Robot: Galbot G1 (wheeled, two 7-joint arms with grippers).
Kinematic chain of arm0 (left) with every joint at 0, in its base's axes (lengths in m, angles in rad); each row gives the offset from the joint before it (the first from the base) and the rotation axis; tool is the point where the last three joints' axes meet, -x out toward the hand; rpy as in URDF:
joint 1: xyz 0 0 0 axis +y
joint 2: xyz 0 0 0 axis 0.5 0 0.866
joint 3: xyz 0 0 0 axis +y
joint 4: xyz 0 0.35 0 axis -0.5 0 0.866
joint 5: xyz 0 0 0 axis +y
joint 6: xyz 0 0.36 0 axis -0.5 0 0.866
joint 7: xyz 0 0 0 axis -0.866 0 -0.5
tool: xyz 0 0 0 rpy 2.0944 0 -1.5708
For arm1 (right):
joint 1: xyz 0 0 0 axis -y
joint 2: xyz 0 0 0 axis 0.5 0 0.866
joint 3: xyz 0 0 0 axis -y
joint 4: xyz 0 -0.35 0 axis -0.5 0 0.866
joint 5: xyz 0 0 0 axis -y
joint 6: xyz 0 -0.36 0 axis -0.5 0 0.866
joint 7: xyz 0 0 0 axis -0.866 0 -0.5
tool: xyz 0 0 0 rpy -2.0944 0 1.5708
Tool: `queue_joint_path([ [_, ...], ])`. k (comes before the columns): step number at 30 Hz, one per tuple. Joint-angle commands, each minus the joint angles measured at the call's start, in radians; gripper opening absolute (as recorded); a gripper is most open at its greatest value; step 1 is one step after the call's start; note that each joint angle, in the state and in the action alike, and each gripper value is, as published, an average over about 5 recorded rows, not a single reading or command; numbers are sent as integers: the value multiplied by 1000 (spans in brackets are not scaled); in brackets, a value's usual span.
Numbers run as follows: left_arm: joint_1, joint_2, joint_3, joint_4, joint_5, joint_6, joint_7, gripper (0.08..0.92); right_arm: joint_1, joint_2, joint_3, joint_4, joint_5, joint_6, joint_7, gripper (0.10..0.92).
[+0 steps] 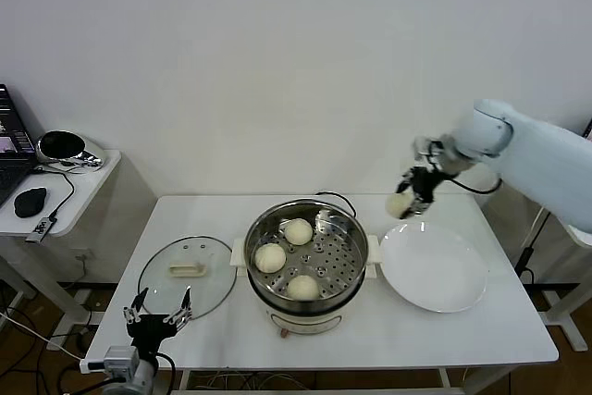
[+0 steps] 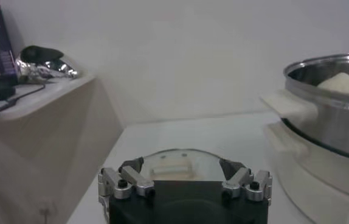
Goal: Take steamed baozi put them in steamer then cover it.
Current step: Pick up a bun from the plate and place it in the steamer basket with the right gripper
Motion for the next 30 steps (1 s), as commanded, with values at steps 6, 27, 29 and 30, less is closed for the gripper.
queue_joint_path([
  [6, -9, 6, -10, -20, -10, -3, -1, 823, 204, 303, -280, 59, 388, -193, 58, 585],
  [27, -20, 15, -5, 12, -13, -6, -1, 823, -15, 339, -216, -13, 239, -257, 133, 585],
  [29, -21, 14, -4, 14, -13, -7, -1, 823, -25, 339, -213, -18, 225, -259, 138, 585],
  [30, -21, 14, -4, 14, -13, -7, -1, 823, -27, 339, -213, -18, 218, -260, 139, 585],
])
